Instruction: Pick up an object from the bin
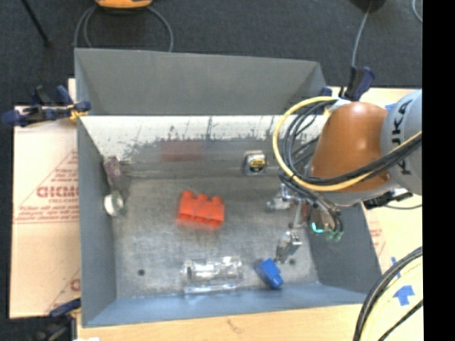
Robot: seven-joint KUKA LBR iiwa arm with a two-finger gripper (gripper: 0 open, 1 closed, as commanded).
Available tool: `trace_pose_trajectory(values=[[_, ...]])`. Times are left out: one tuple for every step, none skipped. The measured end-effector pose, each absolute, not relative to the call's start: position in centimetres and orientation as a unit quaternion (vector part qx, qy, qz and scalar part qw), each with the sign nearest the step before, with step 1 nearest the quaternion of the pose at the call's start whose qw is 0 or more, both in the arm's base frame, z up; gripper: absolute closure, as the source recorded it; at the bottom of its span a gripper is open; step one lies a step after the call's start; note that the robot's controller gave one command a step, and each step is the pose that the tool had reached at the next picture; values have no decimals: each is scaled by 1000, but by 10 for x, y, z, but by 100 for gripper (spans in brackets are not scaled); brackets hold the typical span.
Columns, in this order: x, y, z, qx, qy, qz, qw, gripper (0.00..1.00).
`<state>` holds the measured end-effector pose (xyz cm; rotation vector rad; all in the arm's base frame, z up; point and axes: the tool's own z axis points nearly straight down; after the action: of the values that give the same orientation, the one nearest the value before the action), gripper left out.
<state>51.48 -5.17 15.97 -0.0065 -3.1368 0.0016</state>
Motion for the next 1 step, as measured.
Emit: trace_pose_trajectory(values=[[483, -26, 82, -13, -1000, 0, -4, 0]])
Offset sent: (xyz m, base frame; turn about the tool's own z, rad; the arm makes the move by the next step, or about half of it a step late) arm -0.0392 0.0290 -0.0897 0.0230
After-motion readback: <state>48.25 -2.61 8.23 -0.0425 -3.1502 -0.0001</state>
